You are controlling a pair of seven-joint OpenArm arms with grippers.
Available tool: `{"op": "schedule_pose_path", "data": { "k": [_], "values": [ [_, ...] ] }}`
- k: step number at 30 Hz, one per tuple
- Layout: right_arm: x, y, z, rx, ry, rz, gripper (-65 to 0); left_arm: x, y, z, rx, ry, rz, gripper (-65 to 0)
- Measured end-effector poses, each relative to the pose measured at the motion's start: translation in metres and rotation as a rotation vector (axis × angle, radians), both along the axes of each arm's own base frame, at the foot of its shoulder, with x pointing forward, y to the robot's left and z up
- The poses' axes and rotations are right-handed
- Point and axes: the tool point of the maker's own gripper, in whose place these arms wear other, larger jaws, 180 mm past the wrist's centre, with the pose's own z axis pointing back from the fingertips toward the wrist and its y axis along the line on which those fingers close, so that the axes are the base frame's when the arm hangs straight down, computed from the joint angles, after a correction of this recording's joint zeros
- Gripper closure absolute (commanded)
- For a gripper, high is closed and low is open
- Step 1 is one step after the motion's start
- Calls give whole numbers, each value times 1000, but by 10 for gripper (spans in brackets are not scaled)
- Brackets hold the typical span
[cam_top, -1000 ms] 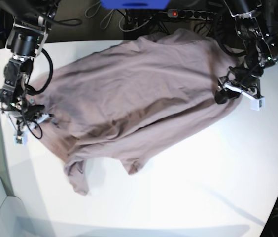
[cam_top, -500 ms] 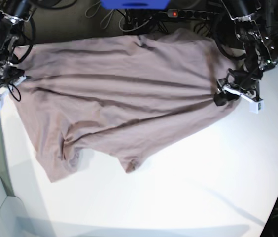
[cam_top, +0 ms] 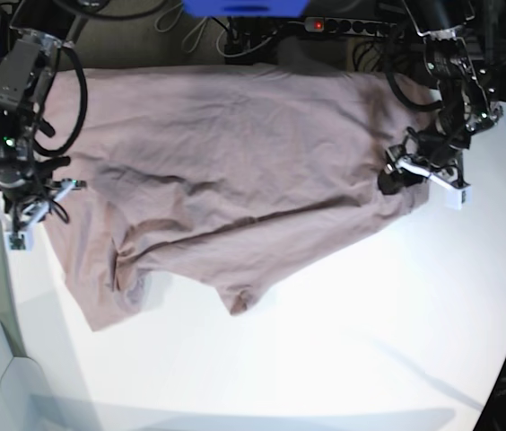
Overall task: Layout the t-shirt on the table in an organized manner, then fold the t-shirt properly
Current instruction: 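Release the hem and reposition the right gripper on the shirt edge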
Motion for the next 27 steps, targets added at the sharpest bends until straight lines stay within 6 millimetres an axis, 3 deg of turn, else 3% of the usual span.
{"op": "schedule_pose_path", "data": {
  "k": [3,5,10,13,19,24,27],
  "values": [
    [18,24,-26,61,63,52,0,-8,-2,4,21,8,-11,-356],
    [27,29,-39,92,92,55,0,-12,-2,9,44,5,-25,-356],
    [26,21,-69,115,156,34,0,-8,-2,26,66,-48,-31,-357],
    [18,16,-88,129,161,34,0,-12,-3,24,65,-35,-34,-357],
    [9,-7,-92,96,154,30,0,-10,-12,36,-42,-60,-42,-357],
    [-22,-48,-88,51,194,-73,0,-7,-8,42,-51,-74,-46,-361],
    [-36,-57,-83,24,206,-97,0,-6,-9,43,-58,-81,-47,-362]
  ]
}}
